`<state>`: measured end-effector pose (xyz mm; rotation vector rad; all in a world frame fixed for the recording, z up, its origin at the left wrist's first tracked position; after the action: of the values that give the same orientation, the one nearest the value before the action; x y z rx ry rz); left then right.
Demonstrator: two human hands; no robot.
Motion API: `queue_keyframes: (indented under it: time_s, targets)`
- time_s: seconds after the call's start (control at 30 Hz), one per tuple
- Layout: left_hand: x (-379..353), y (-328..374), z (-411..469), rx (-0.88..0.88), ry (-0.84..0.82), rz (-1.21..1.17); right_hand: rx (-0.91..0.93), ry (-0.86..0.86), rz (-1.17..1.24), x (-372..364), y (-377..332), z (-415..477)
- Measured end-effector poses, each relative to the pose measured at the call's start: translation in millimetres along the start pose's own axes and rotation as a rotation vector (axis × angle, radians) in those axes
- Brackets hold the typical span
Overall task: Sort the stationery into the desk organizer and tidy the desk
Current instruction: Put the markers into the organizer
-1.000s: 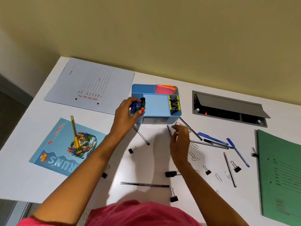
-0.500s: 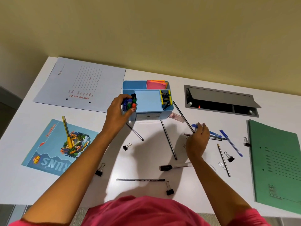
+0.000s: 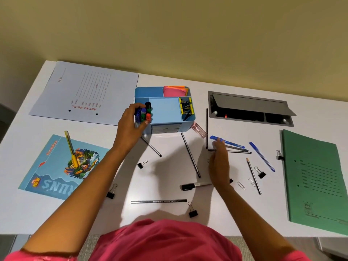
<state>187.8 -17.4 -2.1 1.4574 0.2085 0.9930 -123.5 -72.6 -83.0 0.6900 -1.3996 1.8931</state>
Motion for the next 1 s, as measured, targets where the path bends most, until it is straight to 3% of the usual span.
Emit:
queue_keyframes:
  time_s: [0.33, 0.7, 0.83, 1.0]
  targets:
    - [-1, -3, -2, -0.009, -0.015, 0.005, 0.489, -0.331, 0.011, 23, -18, -86]
    - [-2, -3, -1, -0.015, -0.022, 0.015, 0.466, -0.236, -0.039, 21, -28, -68]
    - [-2, -3, 0, -0.026, -0.024, 0.021, 0.348, -0.155, 0.086, 18, -59, -48]
    - [-1, -2, -1, -0.026, -0.024, 0.022, 0.182, -0.029, 0.427, 29, -122, -12]
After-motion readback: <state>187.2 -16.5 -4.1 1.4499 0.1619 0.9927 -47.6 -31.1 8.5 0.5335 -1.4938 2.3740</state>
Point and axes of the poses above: each hand's wrist, its own z-axis towards the middle knuckle, its own x-axis out of the back of the hand, y = z × x, the point moved 2 cm from there along z, towards the middle knuckle, and after that the axes turned 15 degrees about y, right-handed, at the moved point
